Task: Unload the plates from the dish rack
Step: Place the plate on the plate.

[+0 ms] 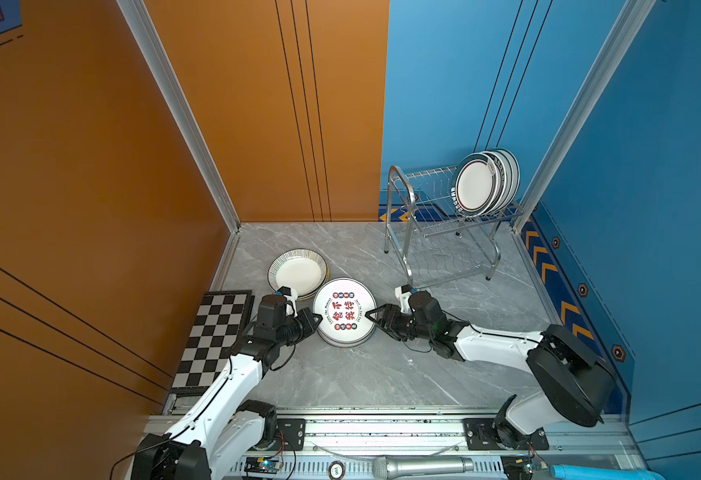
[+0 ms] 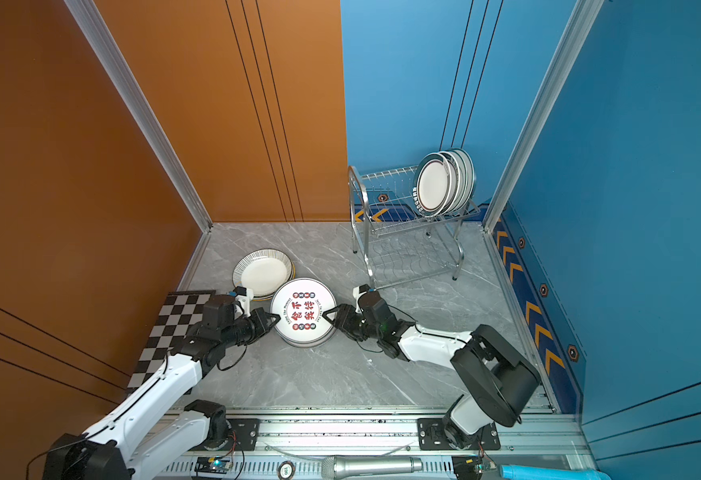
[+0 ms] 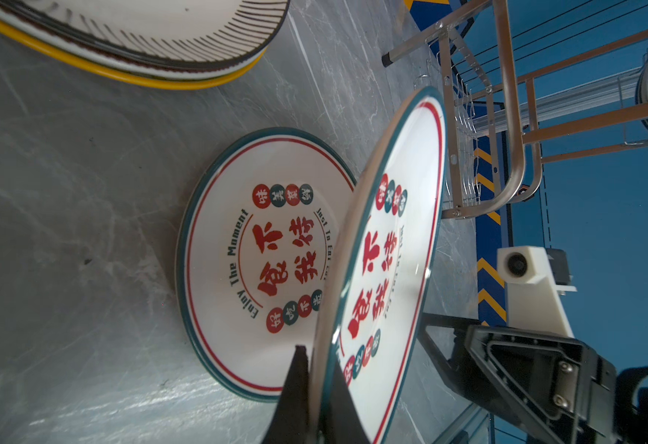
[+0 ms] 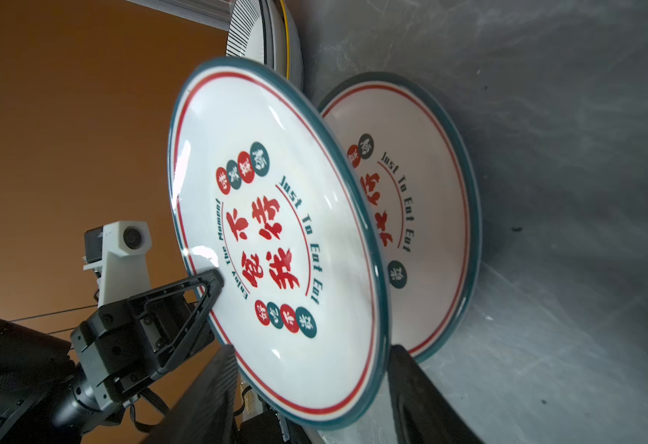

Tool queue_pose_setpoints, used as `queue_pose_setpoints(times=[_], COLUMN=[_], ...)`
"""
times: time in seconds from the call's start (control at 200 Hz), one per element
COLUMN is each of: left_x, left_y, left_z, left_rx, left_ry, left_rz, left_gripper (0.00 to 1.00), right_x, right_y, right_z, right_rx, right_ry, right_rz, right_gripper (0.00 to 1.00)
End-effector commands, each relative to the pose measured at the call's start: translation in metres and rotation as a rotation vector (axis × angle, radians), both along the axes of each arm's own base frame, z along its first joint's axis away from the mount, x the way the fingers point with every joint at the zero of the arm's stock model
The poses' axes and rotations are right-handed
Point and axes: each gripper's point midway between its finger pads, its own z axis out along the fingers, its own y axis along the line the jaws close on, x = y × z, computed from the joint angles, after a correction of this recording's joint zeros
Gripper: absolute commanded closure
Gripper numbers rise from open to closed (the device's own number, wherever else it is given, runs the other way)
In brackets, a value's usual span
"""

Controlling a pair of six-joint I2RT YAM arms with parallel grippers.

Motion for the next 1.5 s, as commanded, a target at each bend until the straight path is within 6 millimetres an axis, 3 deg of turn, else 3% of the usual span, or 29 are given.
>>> queue_pose_setpoints(times=[0.0,0.365,0.666,0.921,0.971,1.111,1.492], left_x=[-0.005,-0.006,-0.010,-0.003,-0.002,-0.001,-0.001], left_y=[0.000,0.010,0.017,0.015,0.014,0.013,0.012], left_z=[0.001,0.007,-0.013,-0.030,-0.032,-0.036,-0.046], left_rx=[-0.001,-0.012,-0.013,-0.010,-0.008,-0.004,0.017], left_ry=[-0.005,-0.019,0.067,0.114,0.122,0.122,0.153], left_rz=[-0.020,0.011,0.038,0.033,0.033,0.031,0.024], left_gripper=[1.00,1.00,1.00,1.00,1.00,1.00,1.00], right_x=[0.005,0.002,-0.002,-0.005,-0.005,-0.006,-0.007], right_y=[-0.026,-0.089,-0.142,-0.156,-0.158,-0.160,-0.161], right_z=[0.001,0.008,0.021,0.026,0.026,0.025,0.027], right_rx=[-0.165,-0.432,-0.560,-0.564,-0.567,-0.568,-0.561], right_ry=[-0.042,-0.078,-0.112,-0.115,-0.114,-0.113,-0.120], right_rz=[-0.041,-0.150,-0.245,-0.267,-0.271,-0.276,-0.270], right_gripper=[0.37,0.31,0.26,0.17,0.06,0.00,0.00])
